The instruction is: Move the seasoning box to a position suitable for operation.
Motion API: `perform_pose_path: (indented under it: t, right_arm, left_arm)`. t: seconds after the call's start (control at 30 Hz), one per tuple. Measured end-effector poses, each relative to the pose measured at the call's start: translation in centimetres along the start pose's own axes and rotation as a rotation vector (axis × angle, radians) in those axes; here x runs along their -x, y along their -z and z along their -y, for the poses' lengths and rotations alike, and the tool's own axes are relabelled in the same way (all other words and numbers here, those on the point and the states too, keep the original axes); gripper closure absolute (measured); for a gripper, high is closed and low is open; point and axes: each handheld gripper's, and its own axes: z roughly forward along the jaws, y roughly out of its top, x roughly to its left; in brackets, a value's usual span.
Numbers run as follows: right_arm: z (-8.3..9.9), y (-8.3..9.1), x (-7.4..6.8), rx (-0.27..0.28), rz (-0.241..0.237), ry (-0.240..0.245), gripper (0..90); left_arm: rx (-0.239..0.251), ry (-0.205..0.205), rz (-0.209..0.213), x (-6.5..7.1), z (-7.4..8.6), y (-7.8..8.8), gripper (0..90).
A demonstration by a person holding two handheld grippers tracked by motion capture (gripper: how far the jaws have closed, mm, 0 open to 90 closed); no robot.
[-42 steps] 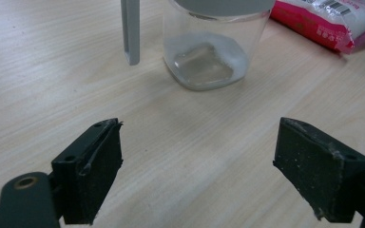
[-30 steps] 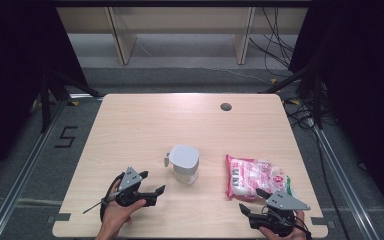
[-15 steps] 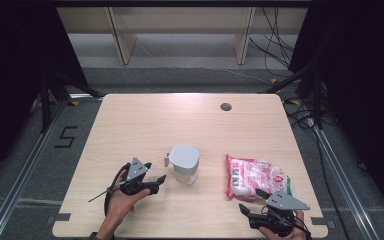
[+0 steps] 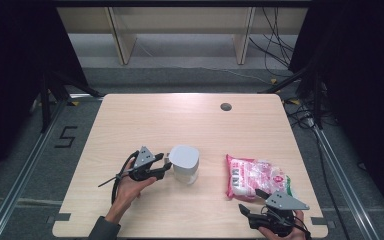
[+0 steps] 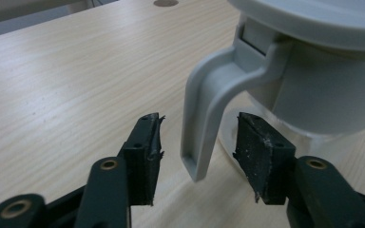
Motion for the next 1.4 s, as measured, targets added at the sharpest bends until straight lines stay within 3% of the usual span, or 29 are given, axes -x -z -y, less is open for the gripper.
perform_pose_path:
  t: [0.13, 0.17, 0.23, 0.27, 0.33, 0.37, 0.47, 0.63, 0.67, 0.73, 0.77, 0.8, 0.83, 0.87, 0.93, 1.03, 1.07, 1.13, 1.2, 1.27, 1.33, 1.37, 1.4]
  right_arm:
    - [0.0, -0.1, 0.1, 0.003, 0.015, 0.010, 24.2]
    - [0.0, 0.0, 0.0, -0.002, -0.001, 0.003, 24.2]
    - [0.0, -0.1, 0.1, 0.001, 0.011, 0.007, 24.2]
    - [0.0, 0.0, -0.1, -0.003, 0.000, -0.022, 24.2]
    - [0.0, 0.1, 0.0, -0.005, 0.008, -0.003, 24.2]
    - [0.0, 0.1, -0.1, -0.010, 0.007, -0.022, 24.2]
    - [0.0, 0.0, 0.0, -0.007, 0.008, 0.012, 24.2]
    - [0.0, 0.0, 0.0, -0.004, -0.014, 0.004, 24.4]
    - [0.0, 0.0, 0.1, 0.012, 0.000, 0.030, 24.4]
    - [0.0, 0.0, 0.0, -0.002, -0.013, 0.009, 24.3]
    - [0.0, 0.0, 0.0, -0.001, -0.016, 0.004, 24.3]
    - [0.0, 0.0, 0.1, 0.014, -0.003, 0.027, 24.3]
    - [0.0, 0.0, 0.0, -0.007, -0.013, 0.009, 24.3]
    - [0.0, 0.0, 0.0, -0.001, -0.019, 0.009, 24.4]
    - [0.0, 0.0, -0.1, 0.000, -0.010, 0.007, 24.4]
    - [0.0, 0.0, 0.1, 0.006, 0.001, 0.036, 24.4]
    - [0.0, 0.0, 0.0, -0.003, -0.007, 0.007, 24.3]
    - [0.0, 0.0, 0.0, -0.003, -0.008, 0.006, 24.3]
    - [0.0, 0.1, 0.0, -0.012, -0.004, 0.006, 24.3]
    - [0.0, 0.0, -0.2, -0.006, -0.005, -0.011, 24.3]
    - [0.1, 0.0, -0.3, -0.010, -0.004, -0.020, 24.3]
    - [0.0, 0.0, 0.0, -0.013, 0.005, 0.009, 24.3]
    - [0.0, 0.0, -0.1, -0.005, -0.005, -0.010, 24.4]
  left_arm:
    - [0.044, -0.029, 0.026, -0.6, -0.6, -0.6, 60.6]
    - [0.037, -0.064, 0.040, -0.8, -0.7, -0.7, 63.5]
    - [0.035, -0.048, 0.049, -0.7, -0.7, -0.9, 72.6]
    - [0.022, -0.070, 0.031, -0.5, -0.7, -0.9, 73.9]
    - [0.023, -0.090, 0.035, -0.4, -0.6, -0.6, 73.9]
    - [0.023, -0.090, 0.035, -0.4, -0.6, -0.6, 73.8]
    - [0.025, -0.084, 0.024, -0.1, -0.3, 0.0, 73.5]
    - [0.000, -0.097, 0.015, 0.3, -0.1, 0.9, 72.0]
    - [-0.006, -0.091, 0.020, 0.7, 0.1, 1.4, 71.6]
    - [-0.008, -0.092, 0.021, 0.8, 0.3, 1.7, 70.8]
    - [-0.018, -0.120, 0.042, 0.7, 0.4, 2.4, 70.4]
    - [-0.018, -0.120, 0.042, 0.7, 0.4, 2.4, 70.0]
    - [-0.015, -0.097, 0.048, 1.0, 0.6, 2.7, 69.6]
    - [-0.027, -0.127, 0.054, 1.1, 0.7, 3.2, 69.1]
    - [-0.030, -0.141, 0.060, 1.2, 0.6, 3.3, 68.3]
    - [0.006, -0.138, 0.097, 1.4, 0.4, 3.7, 67.9]
    - [0.025, -0.148, 0.121, 1.3, 0.2, 3.8, 66.8]
    - [0.029, -0.165, 0.126, 1.4, 0.1, 3.8, 64.6]
    - [0.035, -0.143, 0.135, 1.6, 0.2, 3.8, 63.0]
    - [0.040, -0.150, 0.154, 1.4, 0.1, 3.9, 60.8]
    - [0.060, -0.120, 0.172, 1.4, 0.1, 4.0, 60.6]
    - [0.054, -0.115, 0.190, 1.4, 0.1, 4.2, 61.7]
    - [0.054, -0.115, 0.190, 1.4, 0.1, 4.2, 62.4]
